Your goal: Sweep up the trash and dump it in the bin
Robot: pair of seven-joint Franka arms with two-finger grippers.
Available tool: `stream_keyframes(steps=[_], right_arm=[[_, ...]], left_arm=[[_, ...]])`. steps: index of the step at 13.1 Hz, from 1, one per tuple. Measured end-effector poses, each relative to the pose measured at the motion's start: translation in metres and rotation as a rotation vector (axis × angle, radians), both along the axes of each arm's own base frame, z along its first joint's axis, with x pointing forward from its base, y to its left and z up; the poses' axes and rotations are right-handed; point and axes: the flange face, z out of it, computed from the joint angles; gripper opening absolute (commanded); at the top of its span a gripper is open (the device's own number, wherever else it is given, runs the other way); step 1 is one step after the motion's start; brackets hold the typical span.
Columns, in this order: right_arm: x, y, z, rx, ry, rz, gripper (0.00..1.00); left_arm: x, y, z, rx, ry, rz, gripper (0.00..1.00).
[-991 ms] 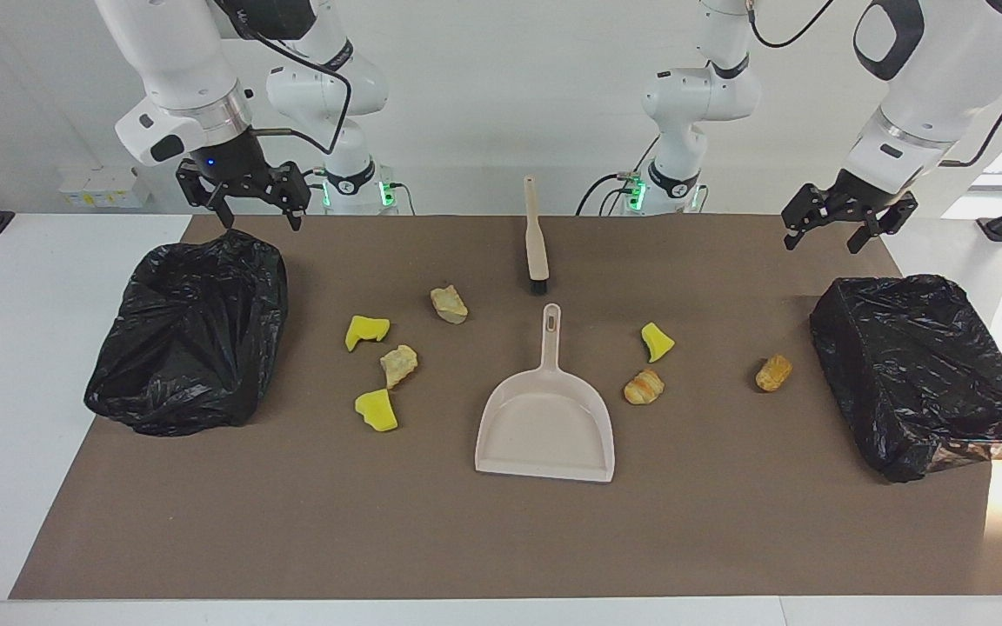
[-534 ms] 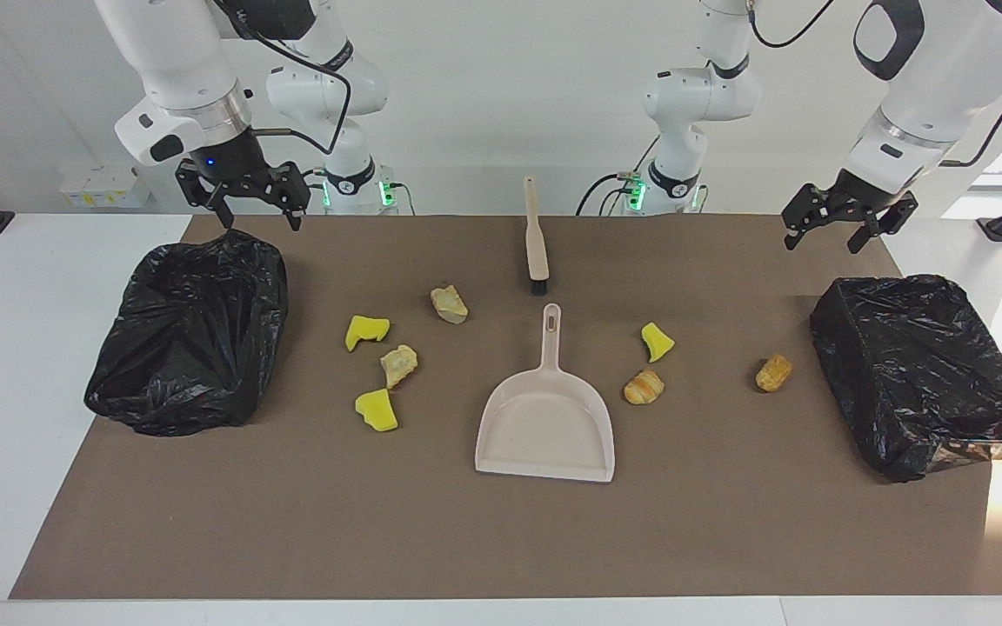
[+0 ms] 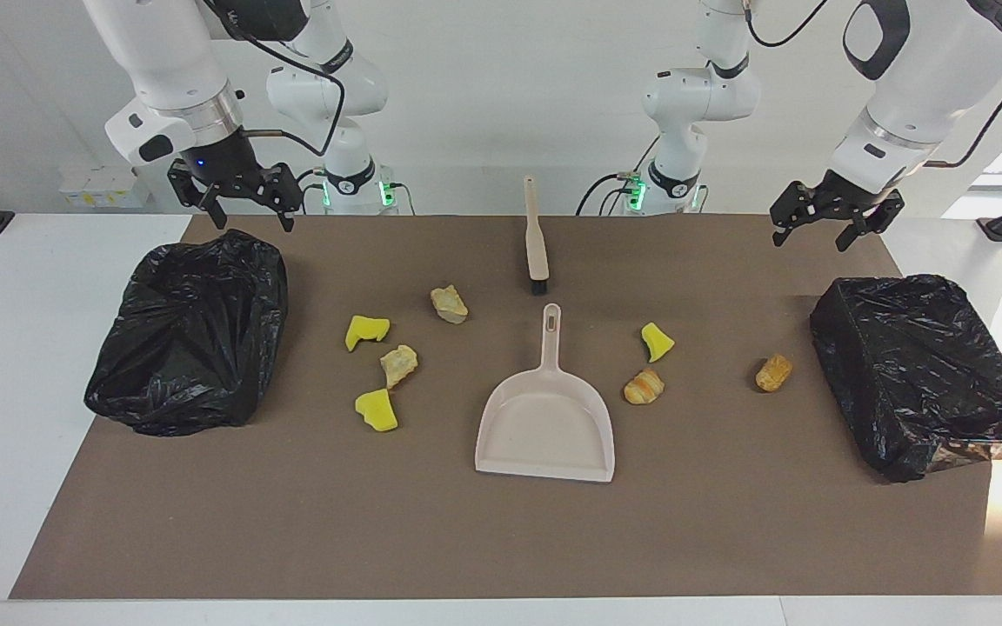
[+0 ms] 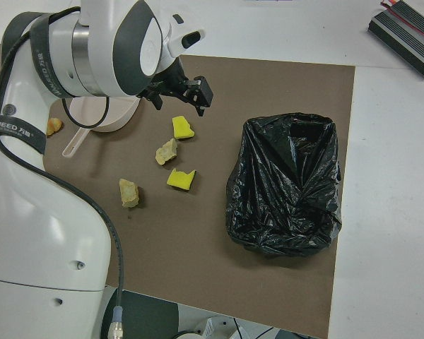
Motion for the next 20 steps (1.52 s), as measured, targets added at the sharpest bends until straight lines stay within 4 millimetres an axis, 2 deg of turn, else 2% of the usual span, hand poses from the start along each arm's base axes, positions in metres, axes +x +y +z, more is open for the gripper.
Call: stream_keyframes(steps=[2,5,9,13,16,18,20], right_arm=[[0.001,0.002,0.000,0.000,-0.008,-0.012,1.00],[0.001,0.008,0.000,0.000,-0.008,-0.025,1.00],[0.001,0.012,0.000,0.000,-0.009,-0.018,1.00],[0.008,0.031,-0.004,0.004,-0.043,0.003,1.00],[0.023,0.051,-0.020,0.010,-0.071,0.021,1.00],[0.036,0.080,-0.042,0.014,-0.073,0.012,1.00],[0.050,0.126,-0.073,0.020,-0.069,-0.033,1.00]], left_arm=[[-0.002,-0.009,-0.003,-0.017,0.008,-0.012,1.00],[-0.009,-0.037,-0.017,-0.017,0.039,-0.059,1.00],[-0.029,-0.099,-0.068,-0.009,0.065,-0.099,1.00],[-0.079,-0.172,-0.110,0.000,0.111,-0.098,1.00],[-0.126,-0.228,-0.138,0.021,0.134,-0.099,1.00],[-0.159,-0.260,-0.162,0.010,0.137,-0.088,1.00],[-0.197,-0.289,-0.199,-0.008,0.125,-0.080,1.00]])
